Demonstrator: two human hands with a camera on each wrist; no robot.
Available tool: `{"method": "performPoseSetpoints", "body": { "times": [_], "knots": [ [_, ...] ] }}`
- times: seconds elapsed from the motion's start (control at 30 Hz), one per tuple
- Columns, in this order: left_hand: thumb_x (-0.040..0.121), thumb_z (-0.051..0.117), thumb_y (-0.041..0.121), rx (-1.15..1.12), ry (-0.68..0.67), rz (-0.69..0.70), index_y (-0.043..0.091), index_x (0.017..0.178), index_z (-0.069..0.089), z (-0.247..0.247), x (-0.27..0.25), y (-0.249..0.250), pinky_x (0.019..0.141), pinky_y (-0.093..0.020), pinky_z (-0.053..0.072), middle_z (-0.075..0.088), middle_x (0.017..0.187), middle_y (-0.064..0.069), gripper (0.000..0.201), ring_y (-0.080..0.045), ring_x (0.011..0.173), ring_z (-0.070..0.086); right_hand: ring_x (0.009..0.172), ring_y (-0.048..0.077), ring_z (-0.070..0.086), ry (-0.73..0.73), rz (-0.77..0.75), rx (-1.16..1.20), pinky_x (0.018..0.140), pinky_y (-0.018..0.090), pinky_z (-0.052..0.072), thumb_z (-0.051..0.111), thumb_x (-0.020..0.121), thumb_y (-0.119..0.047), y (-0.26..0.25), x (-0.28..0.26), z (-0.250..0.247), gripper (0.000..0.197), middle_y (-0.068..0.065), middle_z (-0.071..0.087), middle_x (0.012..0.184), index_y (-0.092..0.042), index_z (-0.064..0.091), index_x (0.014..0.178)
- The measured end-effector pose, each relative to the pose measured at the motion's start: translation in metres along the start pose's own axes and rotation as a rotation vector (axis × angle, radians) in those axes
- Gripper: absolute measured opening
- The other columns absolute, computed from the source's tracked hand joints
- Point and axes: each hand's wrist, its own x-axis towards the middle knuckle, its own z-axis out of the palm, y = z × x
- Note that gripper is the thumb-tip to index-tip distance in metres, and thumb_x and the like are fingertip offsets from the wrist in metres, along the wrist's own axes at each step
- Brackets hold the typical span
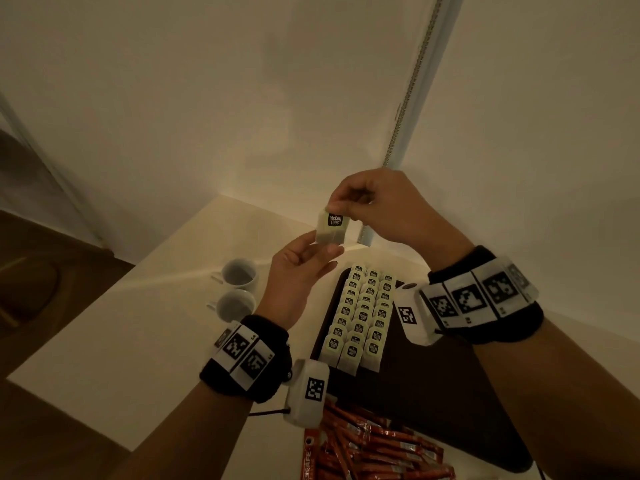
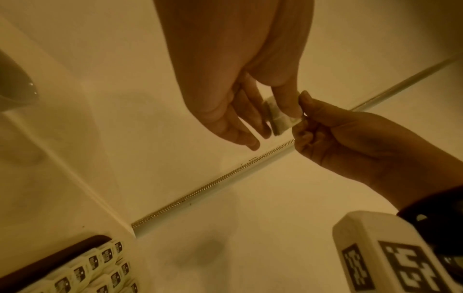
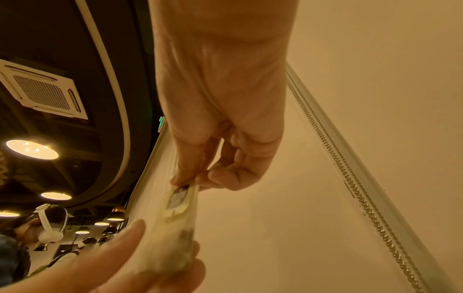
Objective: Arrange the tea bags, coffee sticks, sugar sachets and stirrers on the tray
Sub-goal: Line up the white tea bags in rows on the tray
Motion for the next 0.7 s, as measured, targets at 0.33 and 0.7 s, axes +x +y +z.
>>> {"method": "performPoseSetpoints", "body": {
  "times": [0.33, 0.7],
  "knots": [
    [0.081, 0.064, 0.021, 0.329, -0.001, -0.07, 0.014, 0.105, 0.064, -0.036, -0.02, 0.0, 0.075, -0.025, 0.053, 0.073, 0.1, -0.002, 0.025, -0.02, 0.091, 0.068, 0.061, -0.006, 0.055, 0.023, 0.075, -0.033, 0.06, 0.007, 0.044, 0.068, 0.084, -0.014, 0.035, -0.038, 0.004, 0.008, -0.016, 0.06, 0.074, -0.019, 0.071, 0.09],
    [0.096, 0.051, 0.01, 0.723, 0.286, -0.335, 0.009, 0.1, 0.067, -0.172, -0.108, -0.001, 0.077, -0.038, 0.049, 0.073, 0.092, -0.01, 0.017, -0.032, 0.085, 0.065, 0.098, 0.008, 0.053, -0.518, 0.543, -0.128, 0.07, 0.007, 0.039, 0.057, 0.091, -0.013, 0.172, -0.14, 0.097, 0.019, 0.005, 0.06, 0.115, -0.009, 0.062, 0.109]
  ]
}}
